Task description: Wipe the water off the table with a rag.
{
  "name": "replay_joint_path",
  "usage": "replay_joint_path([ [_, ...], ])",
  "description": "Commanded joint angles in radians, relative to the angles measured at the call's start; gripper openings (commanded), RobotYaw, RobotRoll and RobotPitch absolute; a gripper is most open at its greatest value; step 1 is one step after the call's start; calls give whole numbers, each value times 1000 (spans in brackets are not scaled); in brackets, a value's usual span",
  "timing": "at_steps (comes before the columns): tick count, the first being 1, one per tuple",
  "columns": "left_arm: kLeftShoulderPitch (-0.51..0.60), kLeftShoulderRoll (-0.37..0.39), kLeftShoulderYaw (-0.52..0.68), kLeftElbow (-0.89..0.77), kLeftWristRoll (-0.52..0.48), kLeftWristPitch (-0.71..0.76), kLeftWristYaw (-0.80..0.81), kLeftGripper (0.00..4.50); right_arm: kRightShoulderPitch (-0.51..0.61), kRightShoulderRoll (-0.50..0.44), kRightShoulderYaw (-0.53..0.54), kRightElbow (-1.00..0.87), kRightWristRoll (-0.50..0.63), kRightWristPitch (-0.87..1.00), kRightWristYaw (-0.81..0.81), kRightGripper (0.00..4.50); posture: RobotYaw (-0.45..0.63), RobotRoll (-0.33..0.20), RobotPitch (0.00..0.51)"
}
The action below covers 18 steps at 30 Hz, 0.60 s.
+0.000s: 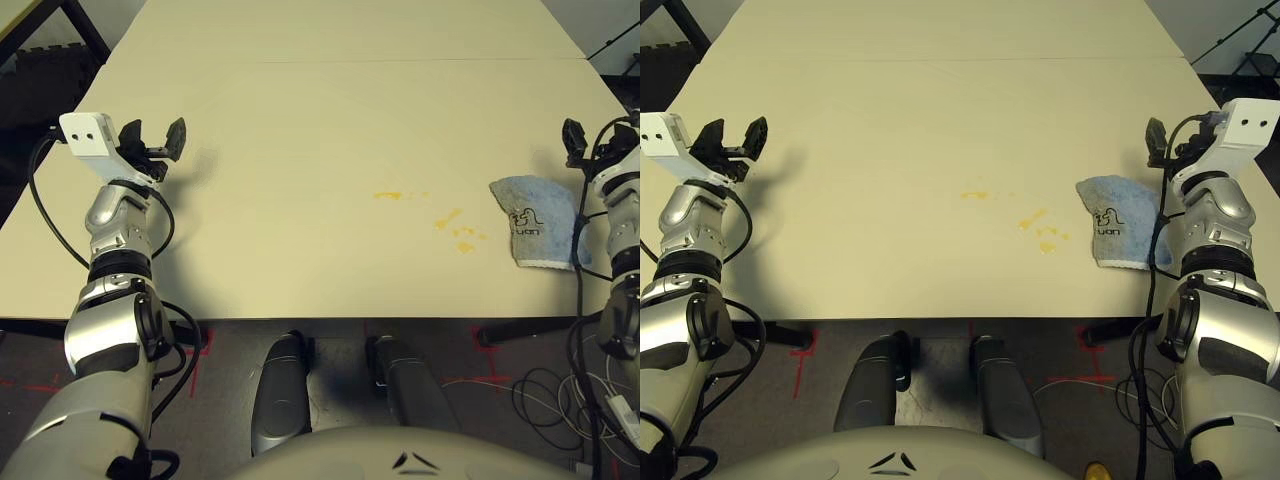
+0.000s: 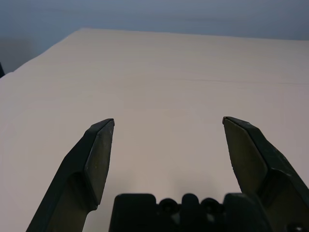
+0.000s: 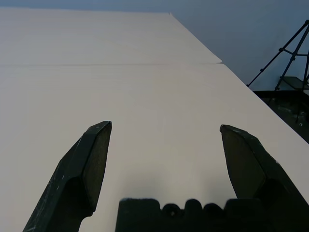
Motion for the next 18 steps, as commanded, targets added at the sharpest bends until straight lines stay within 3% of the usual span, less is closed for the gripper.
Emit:
replay_joint_path([
  [1, 10, 1, 0, -27, -28, 27, -79, 4500, -3, 14, 4, -1, -1, 3, -1, 4463, 31, 0, 160],
  [11, 73, -21, -63, -246, -95, 209, -346, 4500, -11, 13, 3, 15, -3, 9, 2, 4463, 78, 0, 151],
  [18, 195, -10, -148, -502, -145, 369, -532, 4500, -24, 23, 9, 35, -9, 12, 0, 4463, 121, 0, 147],
])
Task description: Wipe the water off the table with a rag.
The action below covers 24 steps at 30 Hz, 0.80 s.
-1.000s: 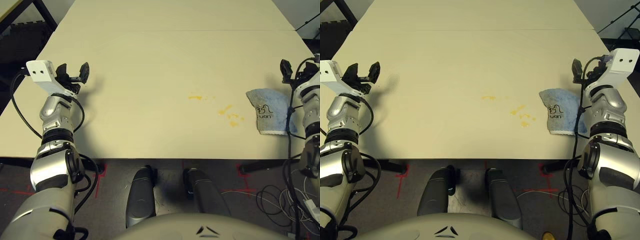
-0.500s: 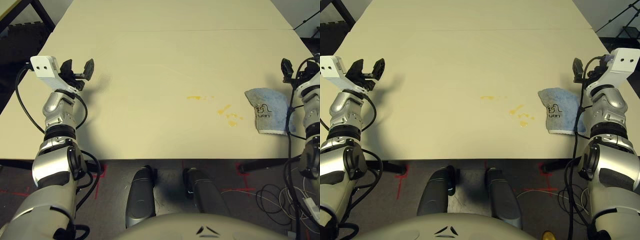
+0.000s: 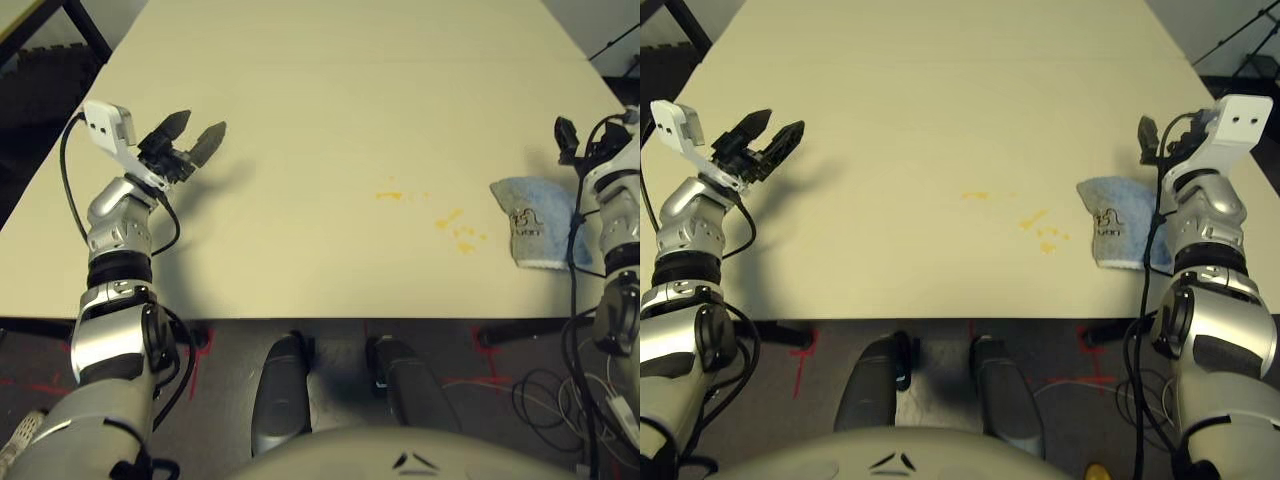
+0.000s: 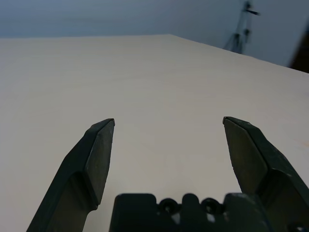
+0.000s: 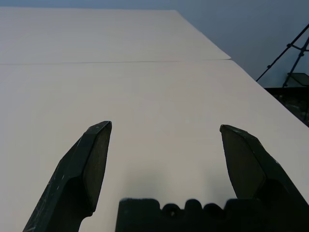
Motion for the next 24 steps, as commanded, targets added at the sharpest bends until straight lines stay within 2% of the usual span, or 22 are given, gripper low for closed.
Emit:
replay_joint_path([
  [1, 78, 26, -47, -135, -31, 78, -107, 4500, -18, 3, 9, 21, -9, 12, 1, 4463, 123, 0, 147],
  [7, 195, 75, -107, -259, -26, 38, -278, 4500, -40, -19, 12, 26, -14, 28, 19, 4463, 131, 0, 153],
  [11, 218, 80, -127, -273, -13, -23, -335, 4500, -49, -52, 10, 30, -9, 104, 72, 4463, 133, 0, 157],
  [18, 221, 78, -142, -248, 2, -114, -365, 4500, -50, -175, 23, 24, 4, 442, 274, 4463, 136, 0, 170],
  [24, 235, 79, -148, -232, 9, -156, -375, 4500, 15, -280, 76, -107, 9, 692, 484, 4463, 132, 0, 182],
])
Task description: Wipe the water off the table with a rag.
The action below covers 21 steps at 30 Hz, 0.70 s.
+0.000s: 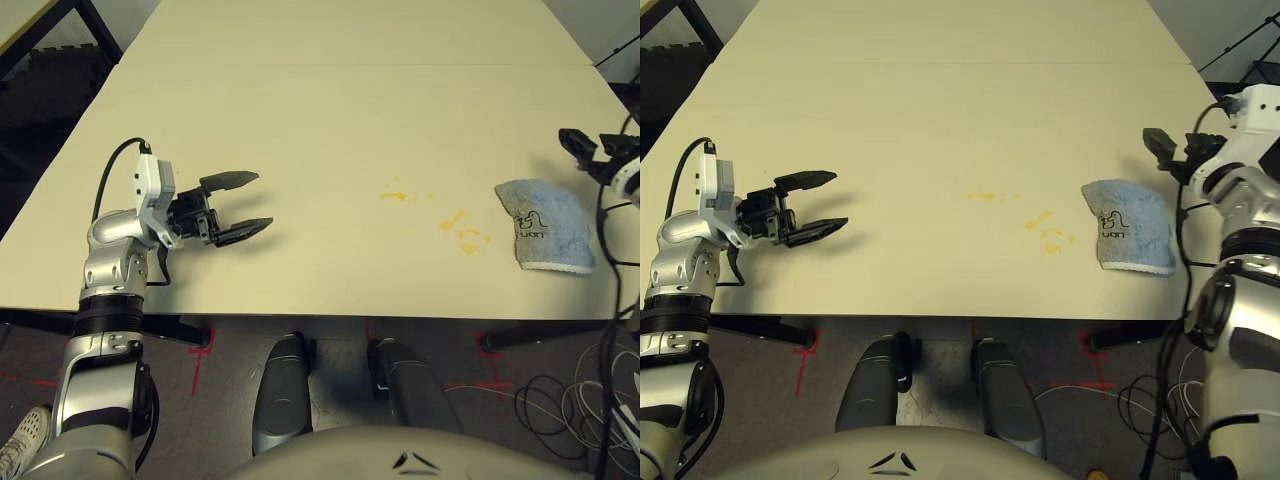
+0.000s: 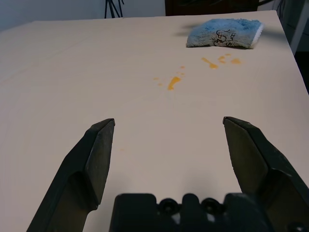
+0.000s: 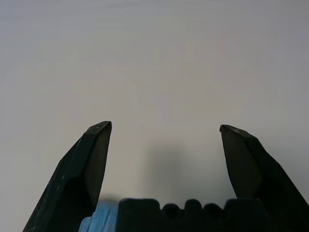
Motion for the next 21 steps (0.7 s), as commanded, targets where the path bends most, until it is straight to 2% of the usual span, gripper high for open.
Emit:
replay_joint_path([
  [1, 27, 9, -20, 22, 21, -32, -17, 4500, 61, -54, 36, -98, 11, 148, 108, 4463, 129, 0, 184],
  [6, 28, 2, -31, 39, 25, -59, -16, 4500, 198, -85, 50, -292, 48, 299, 208, 4463, 114, 0, 190],
  [12, 24, -4, -46, 36, 22, -59, -14, 4500, 330, -73, 39, -481, 97, 413, 221, 4463, 103, 0, 197],
  [16, 17, -3, -51, 39, 22, -55, -14, 4500, 365, -69, 43, -536, 113, 455, 208, 4463, 101, 0, 200],
  [21, 16, -4, -55, 37, 21, -54, -15, 4500, 359, -54, 80, -551, 105, 477, 199, 4463, 106, 0, 206],
])
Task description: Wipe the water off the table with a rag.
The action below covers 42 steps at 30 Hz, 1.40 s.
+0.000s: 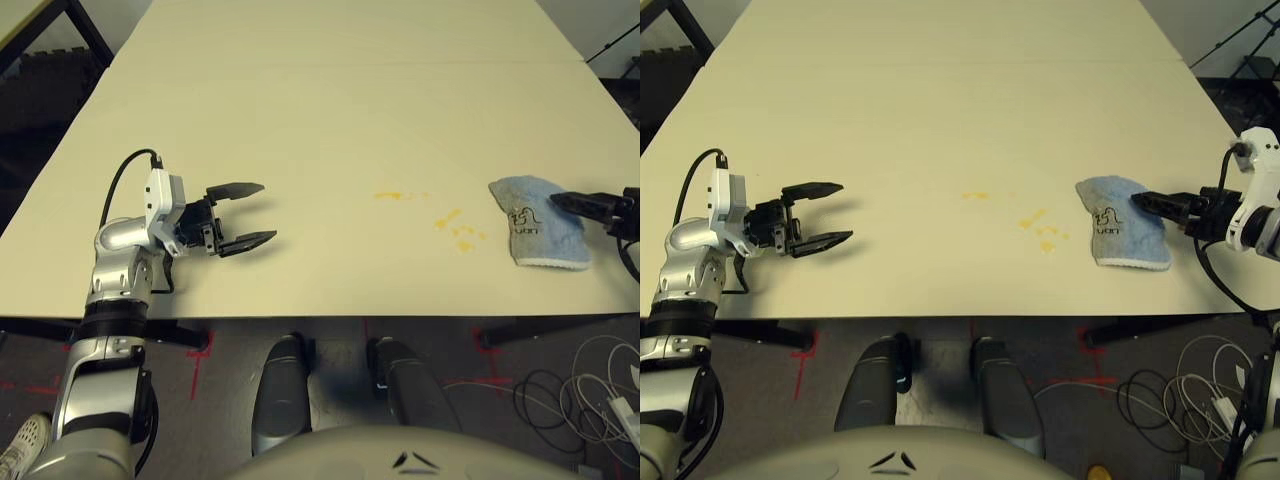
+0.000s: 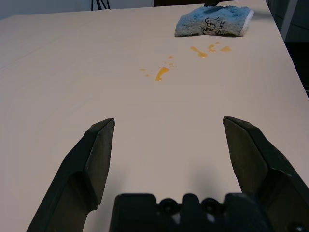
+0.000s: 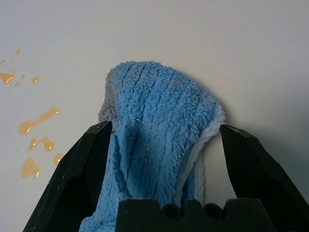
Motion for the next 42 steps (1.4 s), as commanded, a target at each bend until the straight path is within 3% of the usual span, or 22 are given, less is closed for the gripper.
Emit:
replay_joint_path([
  [1, -3, -1, -19, 9, 10, 0, -7, 4500, 1, 18, 49, -10, -8, 16, -9, 4463, 106, 0, 206],
  [16, 11, -3, -14, -12, 8, -7, 16, 4500, -14, 61, 152, 55, -43, 3, -9, 4463, 130, 0, 208],
  [20, 10, -3, -15, -11, 7, -9, 17, 4500, -6, 60, 163, 56, -50, -2, -10, 3529, 128, 0, 210],
  [29, 5, -6, -19, 8, 10, -20, 7, 4500, -15, 41, 91, 29, 4, 9, -14, 377, 115, 0, 211],
  [37, -3, -9, -27, 27, 14, -32, -4, 4500, -94, 24, -46, -17, 130, 116, -27, 214, 101, 0, 210],
  [42, -11, -11, -34, 37, 14, -36, -6, 4500, -55, 71, -14, -119, 158, 185, -51, 212, 103, 0, 214],
])
